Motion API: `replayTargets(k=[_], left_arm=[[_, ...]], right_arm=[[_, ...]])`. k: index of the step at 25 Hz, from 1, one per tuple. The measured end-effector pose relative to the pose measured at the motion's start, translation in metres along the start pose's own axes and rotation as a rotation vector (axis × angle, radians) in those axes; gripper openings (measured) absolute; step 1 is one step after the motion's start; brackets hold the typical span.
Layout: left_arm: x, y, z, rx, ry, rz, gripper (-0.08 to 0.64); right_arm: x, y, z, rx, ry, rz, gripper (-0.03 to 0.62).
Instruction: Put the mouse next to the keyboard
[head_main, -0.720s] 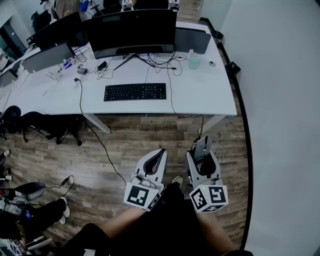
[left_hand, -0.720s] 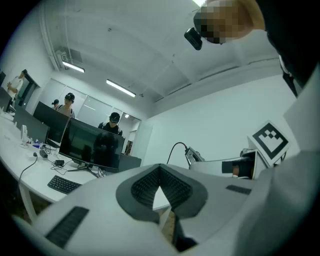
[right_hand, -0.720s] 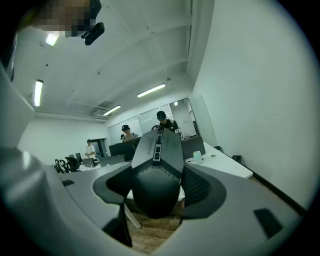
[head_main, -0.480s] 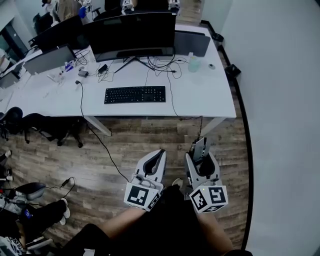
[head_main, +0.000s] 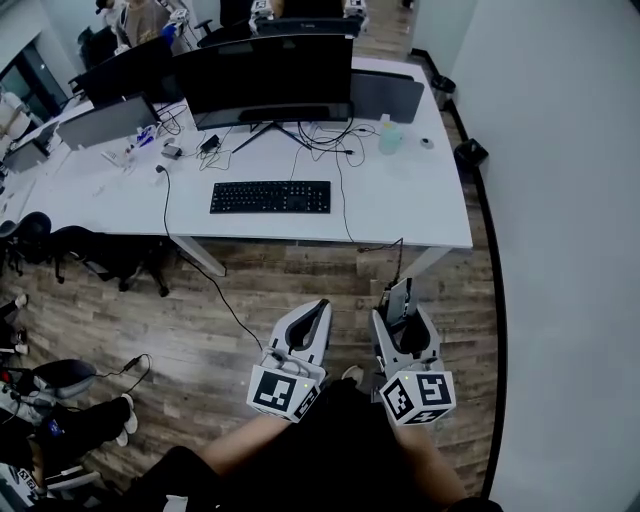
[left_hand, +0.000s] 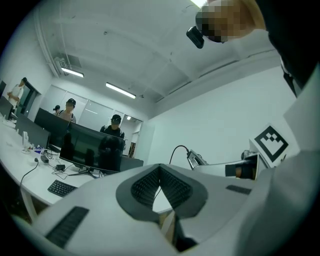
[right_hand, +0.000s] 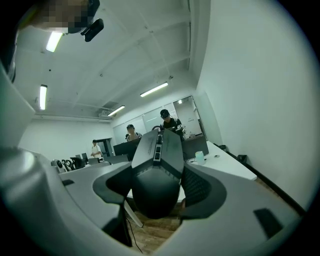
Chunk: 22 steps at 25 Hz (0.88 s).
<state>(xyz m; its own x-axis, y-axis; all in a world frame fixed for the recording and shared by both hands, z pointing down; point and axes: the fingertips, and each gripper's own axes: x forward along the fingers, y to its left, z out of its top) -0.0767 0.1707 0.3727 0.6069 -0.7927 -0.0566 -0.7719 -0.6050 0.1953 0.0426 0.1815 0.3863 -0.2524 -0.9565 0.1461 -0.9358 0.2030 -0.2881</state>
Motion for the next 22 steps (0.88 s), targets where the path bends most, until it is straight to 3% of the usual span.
replayTargets(k=[6, 17, 22], left_arm=[[0.024, -0.022, 0.007, 0.103, -0.016, -0.011, 0.003], [0.064, -0.041, -0.008, 0.096, -0.025, 0.089, 0.003], [0.07, -0.046, -0.004, 0.088, -0.043, 0.092, 0.003]], right_arm=[[0.008, -0.024, 0.012, -0.033, 0.01, 0.024, 0.305], [0.018, -0.081, 0.026, -0.063, 0.003, 0.069, 0.304], [0.024, -0.093, 0.024, -0.031, 0.016, 0.088, 0.305]])
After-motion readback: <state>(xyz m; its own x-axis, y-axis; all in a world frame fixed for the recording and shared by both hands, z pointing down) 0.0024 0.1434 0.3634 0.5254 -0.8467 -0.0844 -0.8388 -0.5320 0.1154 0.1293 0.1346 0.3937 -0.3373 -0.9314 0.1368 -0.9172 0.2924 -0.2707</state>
